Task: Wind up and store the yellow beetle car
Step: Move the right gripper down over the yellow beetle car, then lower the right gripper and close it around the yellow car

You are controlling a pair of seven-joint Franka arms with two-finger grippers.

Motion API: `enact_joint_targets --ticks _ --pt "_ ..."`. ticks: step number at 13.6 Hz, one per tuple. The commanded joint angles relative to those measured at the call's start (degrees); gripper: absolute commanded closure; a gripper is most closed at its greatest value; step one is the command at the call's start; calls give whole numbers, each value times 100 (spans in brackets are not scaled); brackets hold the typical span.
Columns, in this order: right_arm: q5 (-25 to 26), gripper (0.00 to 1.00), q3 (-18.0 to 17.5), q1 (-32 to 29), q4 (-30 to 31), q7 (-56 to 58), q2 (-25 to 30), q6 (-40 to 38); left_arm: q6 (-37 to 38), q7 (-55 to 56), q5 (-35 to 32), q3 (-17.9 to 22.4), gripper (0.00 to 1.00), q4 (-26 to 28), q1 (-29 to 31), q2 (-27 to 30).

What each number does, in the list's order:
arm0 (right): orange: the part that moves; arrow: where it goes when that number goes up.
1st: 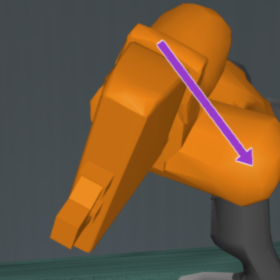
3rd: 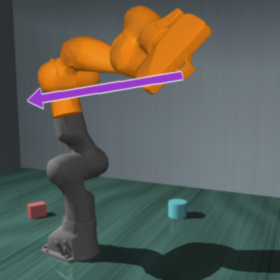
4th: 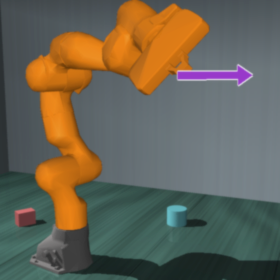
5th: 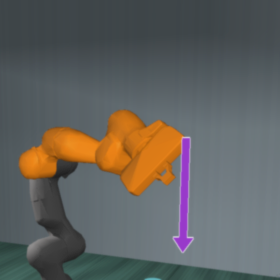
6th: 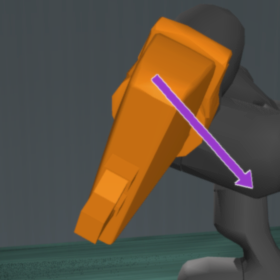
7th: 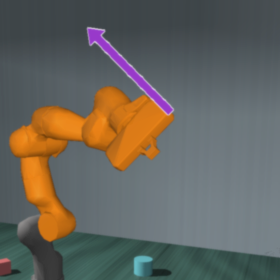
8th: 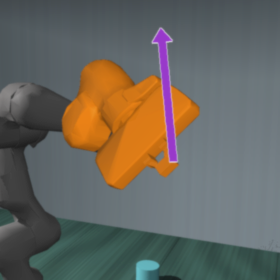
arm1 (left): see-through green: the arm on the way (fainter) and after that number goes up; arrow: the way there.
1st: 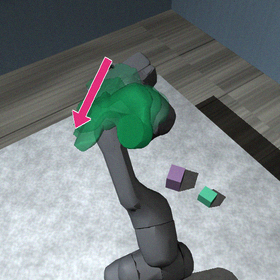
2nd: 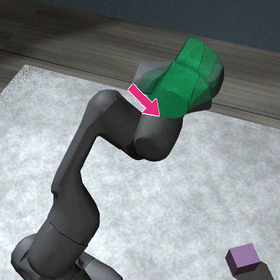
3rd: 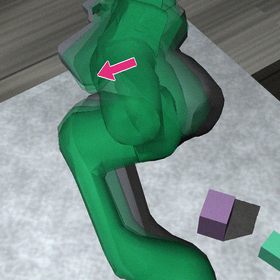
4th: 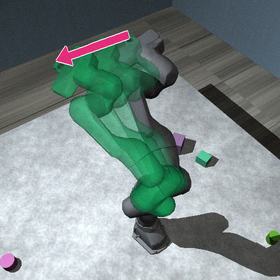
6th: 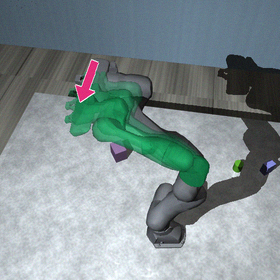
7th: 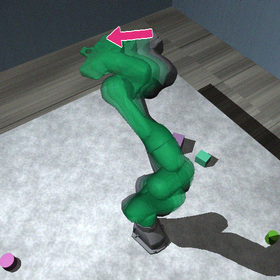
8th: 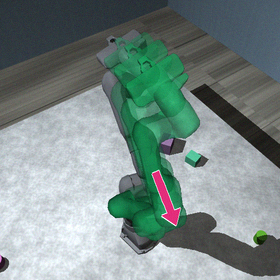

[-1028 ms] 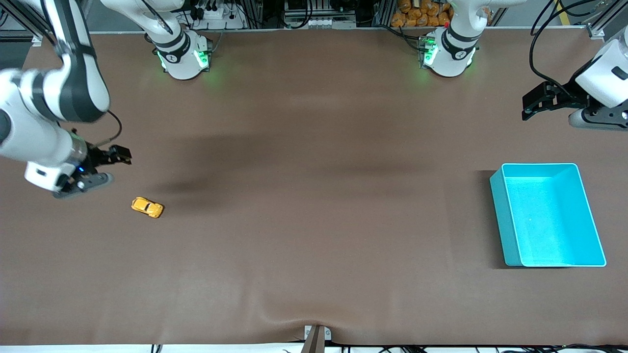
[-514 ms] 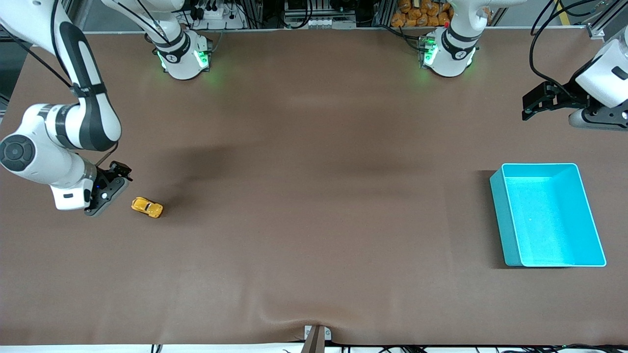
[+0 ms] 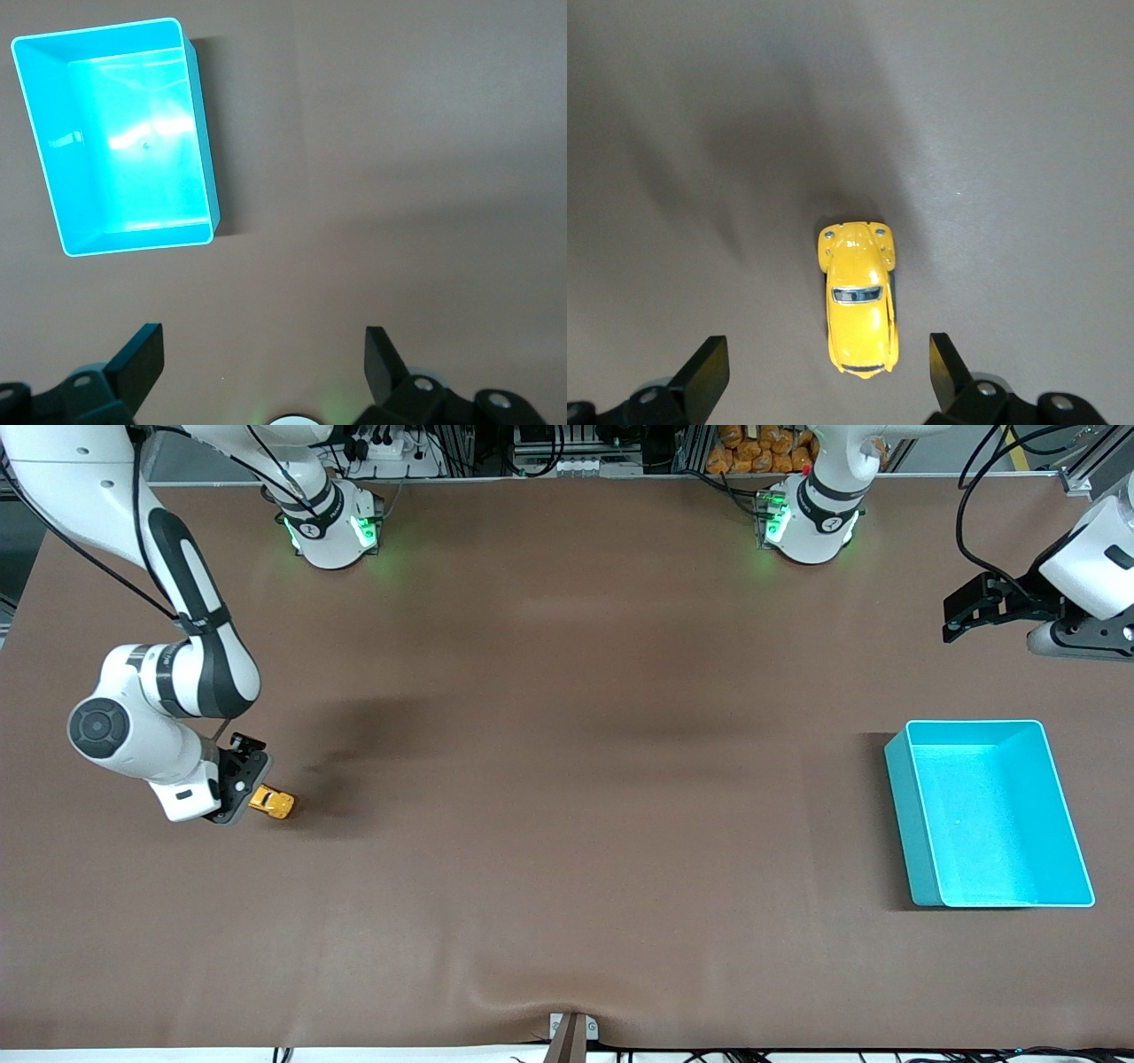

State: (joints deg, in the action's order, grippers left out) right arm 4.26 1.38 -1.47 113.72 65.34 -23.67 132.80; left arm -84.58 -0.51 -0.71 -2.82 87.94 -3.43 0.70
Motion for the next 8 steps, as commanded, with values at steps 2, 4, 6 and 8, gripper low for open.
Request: enact_joint_targets --ticks 2,4,6,8 --pt "4 1 11 -29 -87 504 -217 149 -41 -107 18 9 0 -5 -9 35" --pt "4 4 11 -81 -87 690 -348 307 -41 -107 18 9 0 -5 -9 35" --pt "57 6 20 -82 -87 699 -393 404 -41 -107 18 9 0 -5 -9 35" --pt "110 7 28 -108 -87 717 -445 413 -41 -107 18 9 0 -5 -9 35"
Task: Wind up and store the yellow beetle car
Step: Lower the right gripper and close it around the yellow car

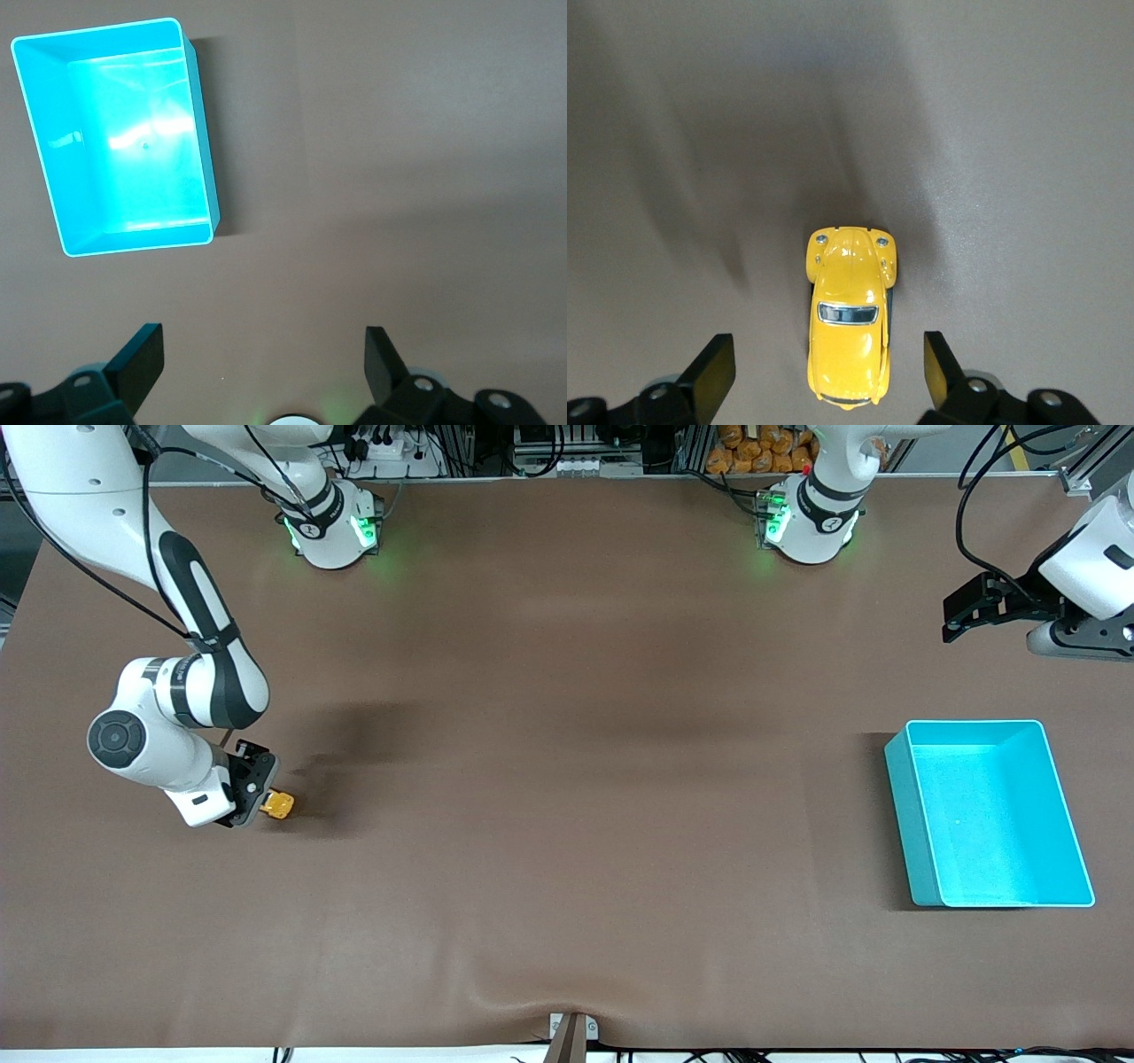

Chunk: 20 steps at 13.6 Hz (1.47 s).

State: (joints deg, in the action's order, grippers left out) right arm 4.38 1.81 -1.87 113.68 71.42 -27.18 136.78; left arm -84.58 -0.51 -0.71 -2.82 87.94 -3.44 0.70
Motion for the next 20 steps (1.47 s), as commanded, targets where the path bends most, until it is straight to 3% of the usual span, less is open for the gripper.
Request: enact_joint_targets --ticks 1,10,12,17,20 --pt "98 10 -14 -146 -82 161 -112 15 -41 -107 18 10 0 -5 -8 35" --pt "90 30 -14 -191 -74 302 -270 129 -41 -107 18 10 0 -5 -8 35" --pt "90 40 -22 -139 -74 302 -270 199 -41 -107 18 10 0 -5 -8 35" --pt "90 87 -22 -51 -82 468 -323 279 -41 -107 18 10 0 -5 -8 35" --pt "98 97 -31 72 -91 1223 -314 349 -41 -107 18 10 0 -5 -8 35"
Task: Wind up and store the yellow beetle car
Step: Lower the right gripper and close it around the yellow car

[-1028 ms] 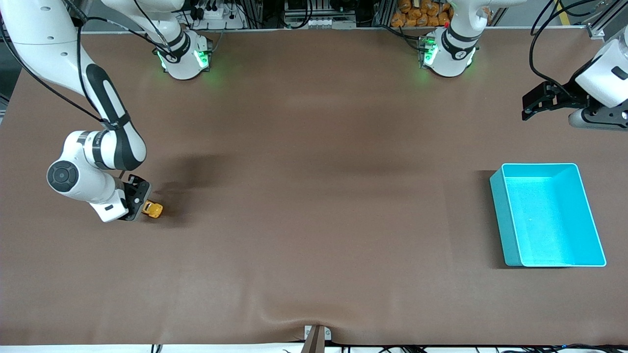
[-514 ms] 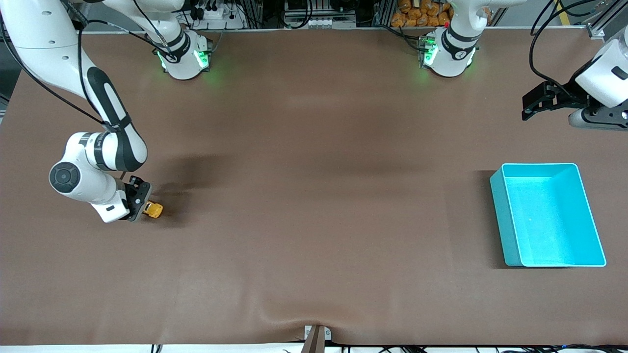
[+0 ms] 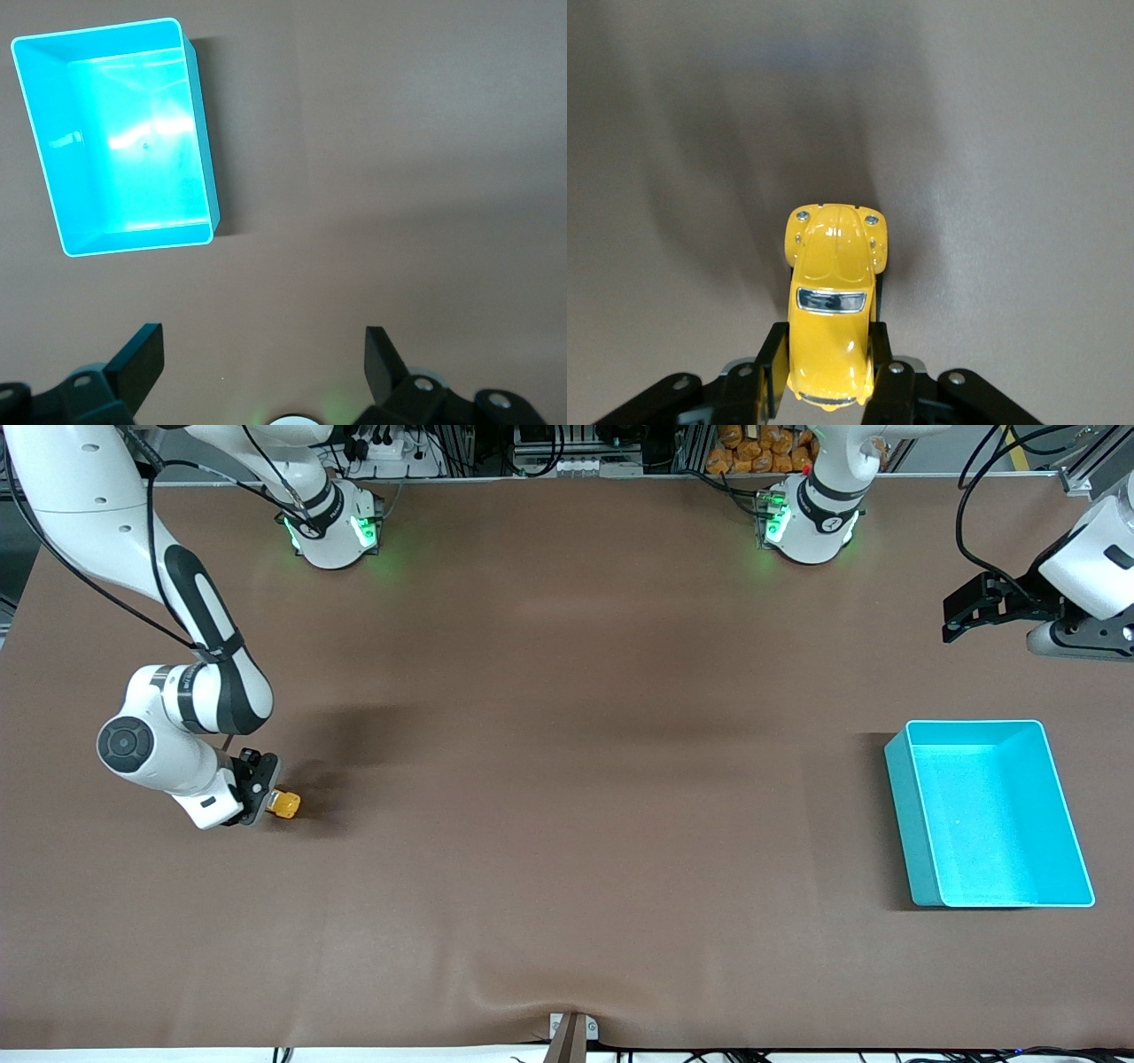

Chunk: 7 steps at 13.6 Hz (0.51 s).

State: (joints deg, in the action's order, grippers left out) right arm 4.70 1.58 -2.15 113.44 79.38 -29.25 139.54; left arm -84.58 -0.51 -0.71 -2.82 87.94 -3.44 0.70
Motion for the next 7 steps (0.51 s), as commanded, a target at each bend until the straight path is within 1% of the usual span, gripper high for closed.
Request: enact_joint_targets --ticks 1,3,7 --pt "66 97 -9 205 -59 708 -55 55 -41 -107 18 10 0 -5 -8 35" --pt "66 97 -9 399 -24 1052 25 -6 -41 -107 18 10 0 -5 -8 35" --pt "66 99 -17 426 353 1167 236 -24 -41 -107 18 10 0 -5 1 35"
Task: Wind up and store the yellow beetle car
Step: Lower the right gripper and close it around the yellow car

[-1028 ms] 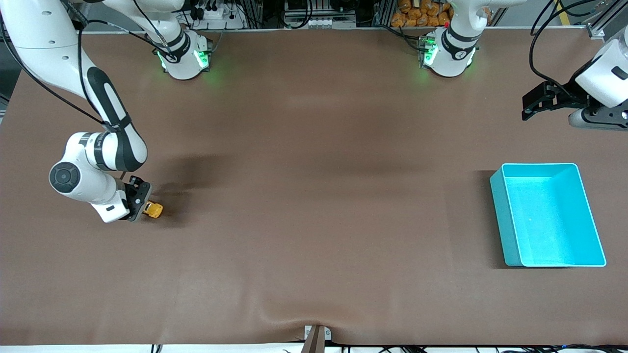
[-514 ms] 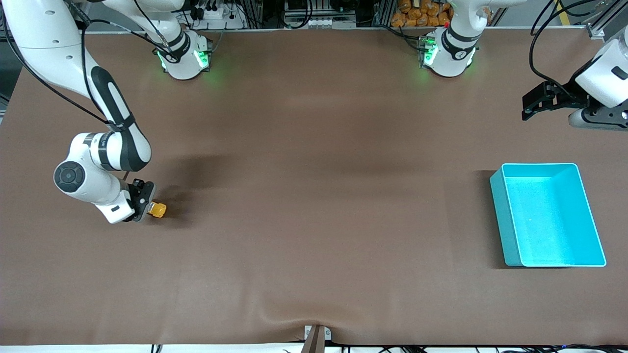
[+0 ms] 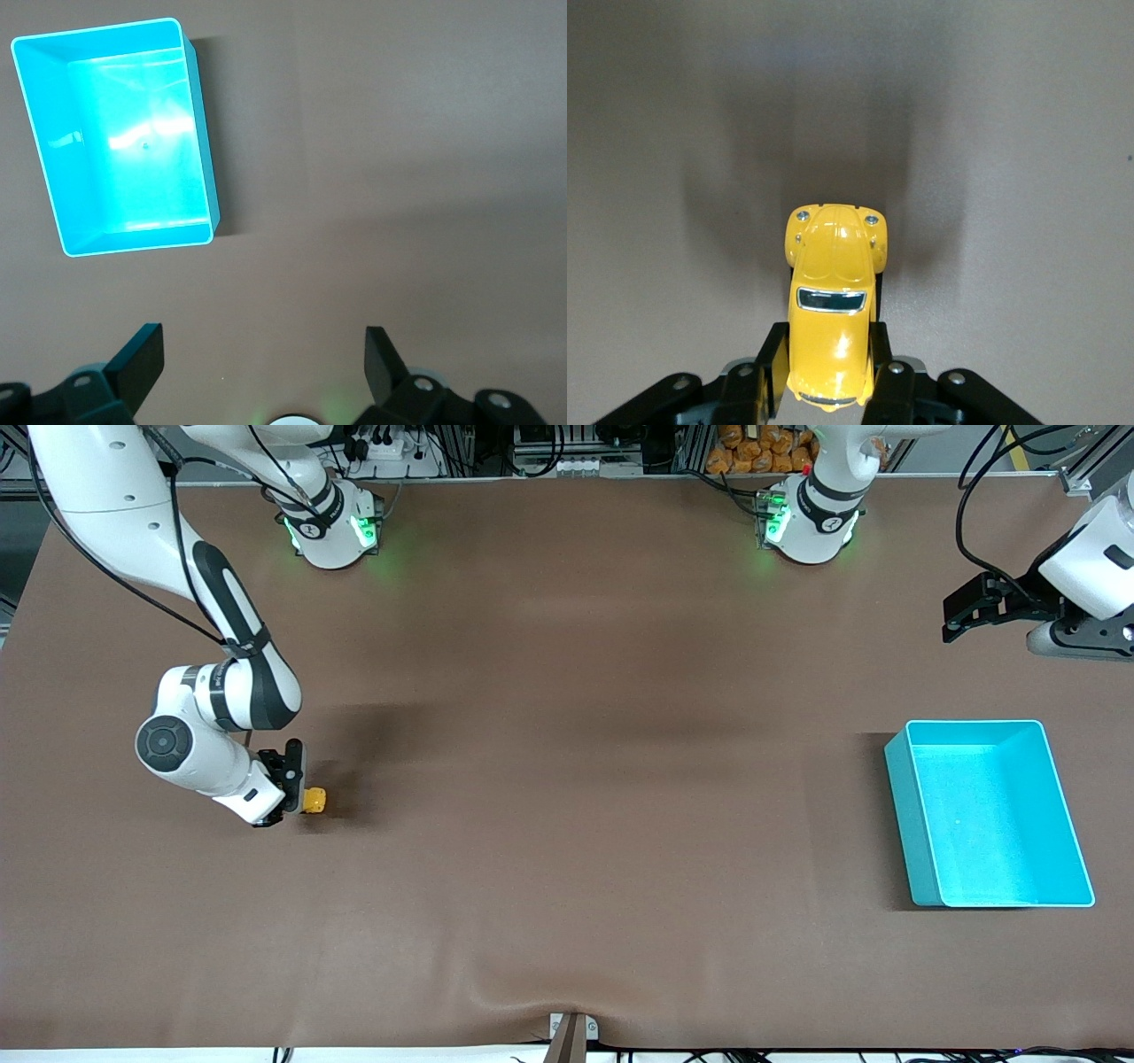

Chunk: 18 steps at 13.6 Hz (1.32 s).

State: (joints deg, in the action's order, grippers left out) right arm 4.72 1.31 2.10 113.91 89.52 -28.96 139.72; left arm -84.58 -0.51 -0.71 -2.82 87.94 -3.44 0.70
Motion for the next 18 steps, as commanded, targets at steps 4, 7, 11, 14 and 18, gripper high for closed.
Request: enact_joint_targets --ticks 4,7,11,14,18 --pt "64 100 18 1 369 154 154 11 -41 -107 18 10 0 -5 10 35" --pt "55 100 27 -52 448 66 137 64 -50 -107 18 10 0 -5 10 35" --pt "55 100 44 -193 439 66 75 143 -41 -107 18 10 0 -5 19 35" --pt "73 100 62 -280 448 92 58 152 -41 -107 18 10 0 -5 27 35" --pt "73 100 62 -658 439 127 -12 152 -41 -107 27 10 0 -5 27 26"
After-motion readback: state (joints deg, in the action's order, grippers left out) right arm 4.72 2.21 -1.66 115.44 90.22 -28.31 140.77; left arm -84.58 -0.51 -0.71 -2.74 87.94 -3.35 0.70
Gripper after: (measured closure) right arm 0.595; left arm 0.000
